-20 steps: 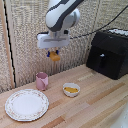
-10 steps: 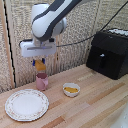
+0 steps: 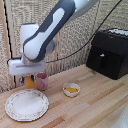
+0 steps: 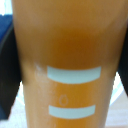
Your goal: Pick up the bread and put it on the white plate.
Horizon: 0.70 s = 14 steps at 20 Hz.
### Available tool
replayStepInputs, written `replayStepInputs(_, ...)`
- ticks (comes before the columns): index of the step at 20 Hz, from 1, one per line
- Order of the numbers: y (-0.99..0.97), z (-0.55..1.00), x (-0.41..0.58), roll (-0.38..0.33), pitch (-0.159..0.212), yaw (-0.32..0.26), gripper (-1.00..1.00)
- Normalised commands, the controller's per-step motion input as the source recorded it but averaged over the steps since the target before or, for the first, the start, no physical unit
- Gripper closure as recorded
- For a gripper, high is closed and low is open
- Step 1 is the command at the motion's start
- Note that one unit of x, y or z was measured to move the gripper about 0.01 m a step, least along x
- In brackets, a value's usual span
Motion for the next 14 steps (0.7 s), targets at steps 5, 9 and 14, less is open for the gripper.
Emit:
replayStepInputs(5, 0.49, -0.54, -0.002, -0.08, -0.001, 0.13, 1.0)
replayStepInputs(9, 0.19, -0.34, 0.089, -0.183, 0.049, 0.107, 1.0)
replayStepInputs(14, 0.06, -0.05, 0.188, -0.201, 0.066, 0.079, -1.0)
